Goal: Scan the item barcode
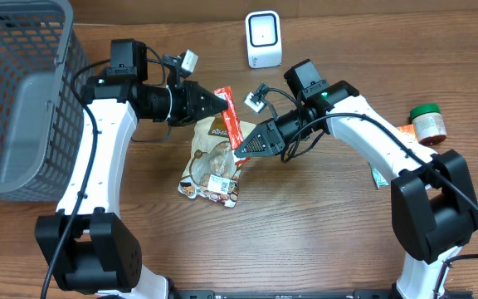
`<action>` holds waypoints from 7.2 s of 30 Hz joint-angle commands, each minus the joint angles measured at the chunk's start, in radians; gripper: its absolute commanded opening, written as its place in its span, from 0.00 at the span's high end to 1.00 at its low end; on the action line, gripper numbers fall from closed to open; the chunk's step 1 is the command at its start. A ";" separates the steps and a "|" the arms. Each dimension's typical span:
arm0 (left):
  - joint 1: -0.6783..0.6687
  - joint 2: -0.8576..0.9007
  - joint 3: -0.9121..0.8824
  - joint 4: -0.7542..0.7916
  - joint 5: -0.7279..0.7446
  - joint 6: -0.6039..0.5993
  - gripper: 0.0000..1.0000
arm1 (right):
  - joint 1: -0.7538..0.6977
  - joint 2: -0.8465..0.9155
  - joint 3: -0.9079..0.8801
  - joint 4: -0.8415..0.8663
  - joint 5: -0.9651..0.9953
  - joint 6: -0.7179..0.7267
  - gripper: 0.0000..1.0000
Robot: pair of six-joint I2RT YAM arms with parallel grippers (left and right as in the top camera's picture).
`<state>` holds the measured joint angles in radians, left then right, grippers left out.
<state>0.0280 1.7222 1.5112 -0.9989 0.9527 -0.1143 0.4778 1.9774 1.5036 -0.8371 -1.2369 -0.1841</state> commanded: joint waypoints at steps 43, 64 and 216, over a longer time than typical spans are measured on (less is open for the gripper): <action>-0.066 0.008 -0.005 -0.006 -0.060 0.107 0.60 | 0.039 -0.025 0.011 -0.027 -0.041 -0.077 0.96; -0.060 0.008 -0.005 -0.006 0.078 -0.006 0.96 | 0.004 -0.025 0.011 0.030 -0.154 -0.043 0.66; 0.186 0.008 -0.005 0.258 -0.636 -0.144 0.00 | -0.017 -0.025 0.263 -0.080 0.911 -0.110 0.96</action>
<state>0.2165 1.7222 1.5089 -0.7361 0.5201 -0.2741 0.4587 1.9774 1.7134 -0.9291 -0.6327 -0.2352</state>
